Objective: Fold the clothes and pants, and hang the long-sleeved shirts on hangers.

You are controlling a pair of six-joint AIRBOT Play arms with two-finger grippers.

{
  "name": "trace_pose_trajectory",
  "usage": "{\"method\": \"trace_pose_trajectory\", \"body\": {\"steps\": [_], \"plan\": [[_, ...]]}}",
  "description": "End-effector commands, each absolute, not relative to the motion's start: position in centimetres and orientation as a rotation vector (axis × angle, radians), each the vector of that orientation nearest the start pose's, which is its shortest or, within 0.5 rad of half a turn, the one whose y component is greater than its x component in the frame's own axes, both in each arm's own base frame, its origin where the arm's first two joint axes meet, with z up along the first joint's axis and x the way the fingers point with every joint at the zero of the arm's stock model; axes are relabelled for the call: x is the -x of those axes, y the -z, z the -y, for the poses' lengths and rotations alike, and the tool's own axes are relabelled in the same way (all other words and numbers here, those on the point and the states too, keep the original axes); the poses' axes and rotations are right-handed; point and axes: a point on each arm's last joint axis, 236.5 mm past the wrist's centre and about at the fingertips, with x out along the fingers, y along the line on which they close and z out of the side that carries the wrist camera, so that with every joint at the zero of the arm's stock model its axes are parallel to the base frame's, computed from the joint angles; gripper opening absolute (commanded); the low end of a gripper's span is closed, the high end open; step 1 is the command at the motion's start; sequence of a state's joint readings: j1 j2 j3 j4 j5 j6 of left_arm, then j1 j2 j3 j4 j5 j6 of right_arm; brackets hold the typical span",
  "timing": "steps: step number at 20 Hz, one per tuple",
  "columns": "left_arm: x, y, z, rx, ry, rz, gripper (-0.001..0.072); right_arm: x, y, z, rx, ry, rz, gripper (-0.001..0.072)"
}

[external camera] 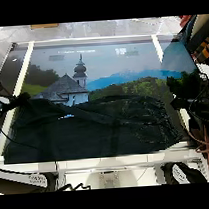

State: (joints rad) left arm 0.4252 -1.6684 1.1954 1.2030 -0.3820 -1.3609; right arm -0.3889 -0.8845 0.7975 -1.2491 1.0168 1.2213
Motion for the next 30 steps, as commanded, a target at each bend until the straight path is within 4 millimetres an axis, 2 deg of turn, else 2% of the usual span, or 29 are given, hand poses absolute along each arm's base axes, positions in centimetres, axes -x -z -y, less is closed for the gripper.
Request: {"method": "trace_pose_trajectory", "body": {"steps": [1, 3, 6, 7, 8, 9, 10, 11, 12, 14, 17, 19, 20, 22, 24, 25, 26, 27, 30], "plan": [[-55.1, 1.5, -18.7, 0.282, -0.302, -0.620, 0.0021, -32.3, -3.6, 6.3, -0.192, 0.023, -0.991, 0.0558], [-58.2, -3.9, -17.6, 0.248, -0.264, -0.511, 0.0020, -33.2, -4.2, 6.6, -0.194, 0.036, -0.947, 0.0558], [-61.9, -15.4, -15.4, 0.151, -0.193, -0.298, 0.0021, -34.0, -4.7, 7.0, -0.194, 0.049, -0.906, 0.0558], [-62.1, -19.1, -14.4, 0.095, -0.169, -0.241, 0.0021, -34.0, -4.8, 7.0, -0.194, 0.050, -0.903, 0.0558], [-61.9, -21.8, -13.6, 0.034, -0.148, -0.208, 0.0020, -34.0, -4.8, 7.0, -0.195, 0.050, -0.903, 0.0557], [-61.2, -23.8, -13.0, -0.029, -0.133, -0.188, 0.0020, -34.0, -4.8, 7.0, -0.195, 0.050, -0.903, 0.0558], [-60.4, -24.5, -12.3, -0.078, -0.109, -0.207, 0.0020, -34.0, -4.8, 7.0, -0.195, 0.050, -0.903, 0.0558], [-59.2, -23.9, -12.1, -0.132, -0.083, -0.277, 0.0019, -34.0, -4.8, 7.0, -0.195, 0.050, -0.903, 0.0558], [-57.9, -22.0, -12.0, -0.176, -0.059, -0.388, 0.0019, -34.0, -4.8, 7.0, -0.194, 0.050, -0.903, 0.0558], [-54.0, -15.7, -13.6, -0.220, -0.043, -0.658, 0.0016, -34.0, -4.8, 7.0, -0.194, 0.050, -0.903, 0.0558], [-47.5, -6.9, -16.4, -0.087, -0.106, -0.857, 0.0017, -34.0, -4.8, 7.0, -0.193, 0.050, -0.903, 0.0558], [-42.2, -1.2, -16.8, -0.020, -0.127, -0.989, 0.0020, -34.0, -4.8, 7.0, -0.192, 0.051, -0.902, 0.0558], [-39.9, 0.8, -16.8, -0.004, -0.129, -1.039, 0.0020, -34.1, -4.8, 7.2, -0.187, 0.055, -0.898, 0.0557], [-36.8, 2.9, -17.0, -0.002, -0.127, -1.092, 0.0020, -34.9, -5.5, 7.9, -0.174, 0.077, -0.854, 0.0550], [-35.7, 2.9, -18.1, 0.002, -0.156, -1.098, 0.0021, -36.2, -6.6, 8.9, -0.158, 0.112, -0.776, 0.0526], [-35.4, 2.7, -19.0, -0.012, -0.176, -1.097, 0.0021, -36.8, -7.2, 9.6, -0.146, 0.132, -0.739, 0.0335], [-34.9, 2.5, -20.1, -0.036, -0.200, -1.100, 0.0022, -37.3, -7.6, 10.4, -0.121, 0.154, -0.709, 0.0095], [-34.2, 2.4, -21.2, -0.068, -0.222, -1.114, 0.0022, -37.8, -7.8, 10.9, -0.113, 0.167, -0.688, 0.0057], [-32.3, 1.8, -24.7, -0.217, -0.286, -1.167, 0.0023, -38.3, -7.3, 10.8, -0.143, 0.167, -0.684, 0.0056]]}}
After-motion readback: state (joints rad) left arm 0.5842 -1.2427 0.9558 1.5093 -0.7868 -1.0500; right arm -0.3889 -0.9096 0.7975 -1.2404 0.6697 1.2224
